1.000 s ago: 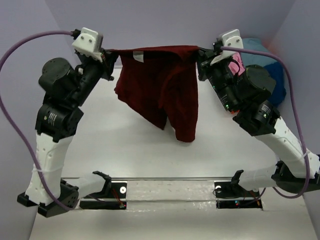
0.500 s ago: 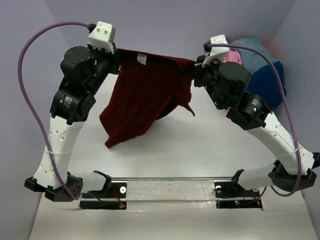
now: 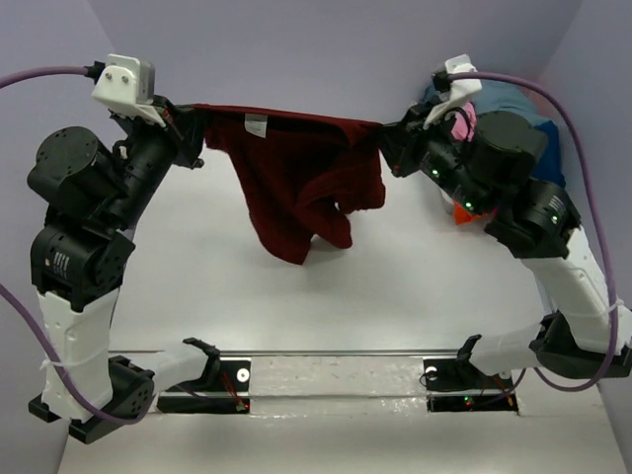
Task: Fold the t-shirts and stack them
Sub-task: Flatten out the tshirt
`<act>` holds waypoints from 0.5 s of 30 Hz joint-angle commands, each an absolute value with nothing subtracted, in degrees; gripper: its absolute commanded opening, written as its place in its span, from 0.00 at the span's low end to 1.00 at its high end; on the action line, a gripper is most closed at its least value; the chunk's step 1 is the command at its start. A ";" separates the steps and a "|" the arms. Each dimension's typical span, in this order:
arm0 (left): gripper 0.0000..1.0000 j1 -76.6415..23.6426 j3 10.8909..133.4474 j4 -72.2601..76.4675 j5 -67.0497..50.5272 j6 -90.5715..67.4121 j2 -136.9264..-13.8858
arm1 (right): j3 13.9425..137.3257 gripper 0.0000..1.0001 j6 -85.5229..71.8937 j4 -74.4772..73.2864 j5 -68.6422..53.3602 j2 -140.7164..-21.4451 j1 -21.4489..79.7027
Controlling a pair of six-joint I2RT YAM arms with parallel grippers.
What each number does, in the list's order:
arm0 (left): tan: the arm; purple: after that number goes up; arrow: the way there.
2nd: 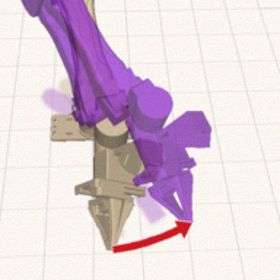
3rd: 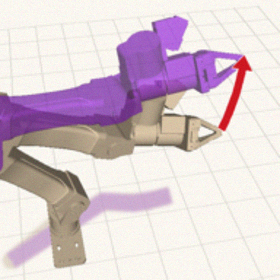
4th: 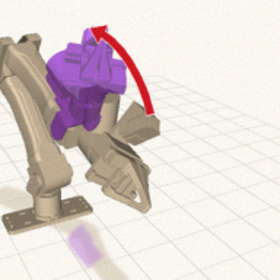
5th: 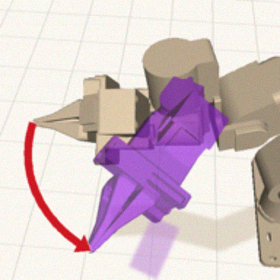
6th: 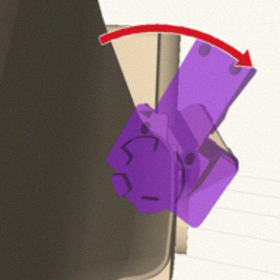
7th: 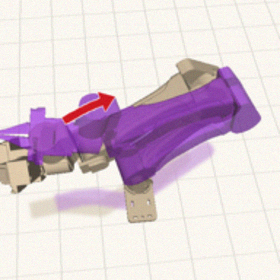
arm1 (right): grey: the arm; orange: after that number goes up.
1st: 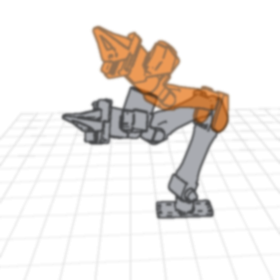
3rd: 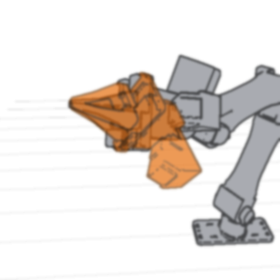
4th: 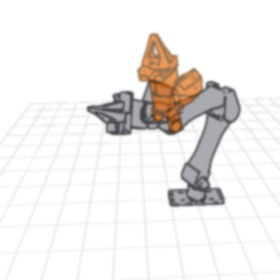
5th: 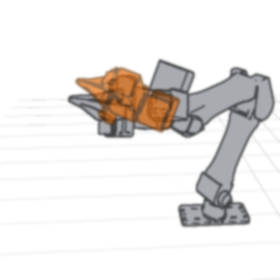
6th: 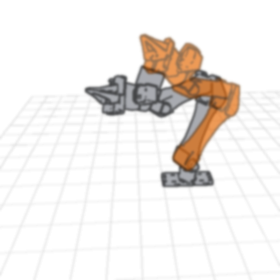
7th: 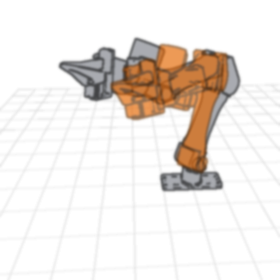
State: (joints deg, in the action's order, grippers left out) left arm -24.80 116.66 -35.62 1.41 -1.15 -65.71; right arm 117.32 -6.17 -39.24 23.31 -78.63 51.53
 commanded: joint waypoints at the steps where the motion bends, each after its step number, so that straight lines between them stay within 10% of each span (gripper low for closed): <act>1: 0.06 -23.03 121.64 -30.23 10.37 -1.23 -61.43 | 117.77 0.07 -6.24 -38.33 19.09 -69.00 50.01; 9: 0.06 -23.03 110.76 -26.28 14.86 -6.56 -66.61 | 113.40 0.07 -5.18 -42.96 34.27 -73.99 49.05; 15: 0.06 -23.03 92.42 -19.88 14.33 -12.91 -70.58 | 91.61 0.07 -9.40 -31.31 22.52 -77.86 42.11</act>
